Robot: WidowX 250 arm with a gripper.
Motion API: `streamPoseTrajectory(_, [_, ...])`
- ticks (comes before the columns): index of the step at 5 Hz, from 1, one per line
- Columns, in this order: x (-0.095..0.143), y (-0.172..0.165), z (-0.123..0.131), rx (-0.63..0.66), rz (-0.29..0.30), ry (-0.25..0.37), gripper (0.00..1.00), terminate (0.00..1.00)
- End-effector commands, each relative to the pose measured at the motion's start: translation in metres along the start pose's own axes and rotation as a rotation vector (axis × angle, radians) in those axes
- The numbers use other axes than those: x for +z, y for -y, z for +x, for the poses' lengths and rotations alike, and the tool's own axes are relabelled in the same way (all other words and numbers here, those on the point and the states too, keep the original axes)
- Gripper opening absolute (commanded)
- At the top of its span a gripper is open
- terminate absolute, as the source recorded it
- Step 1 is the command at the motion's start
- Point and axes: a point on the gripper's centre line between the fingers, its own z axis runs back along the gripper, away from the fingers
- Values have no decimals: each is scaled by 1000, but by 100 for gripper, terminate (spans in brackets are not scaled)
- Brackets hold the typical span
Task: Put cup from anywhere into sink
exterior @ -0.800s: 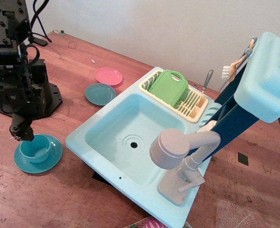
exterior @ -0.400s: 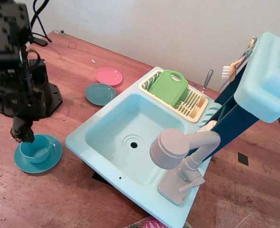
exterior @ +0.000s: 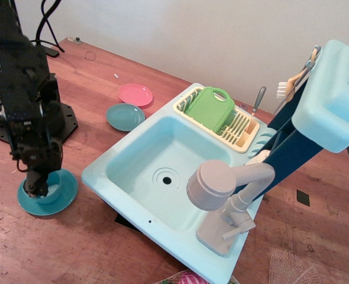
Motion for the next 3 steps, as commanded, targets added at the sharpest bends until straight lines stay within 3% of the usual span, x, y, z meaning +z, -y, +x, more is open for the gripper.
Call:
streamPoseTrajectory(1, [-16,9,5,-3,-34,-2,100,0])
streamPoseTrajectory(2, [-12,5,2,16,-17,1,0,0])
streamPoseTrajectory(3, [-5,0,-1,17,-7,23,0,0])
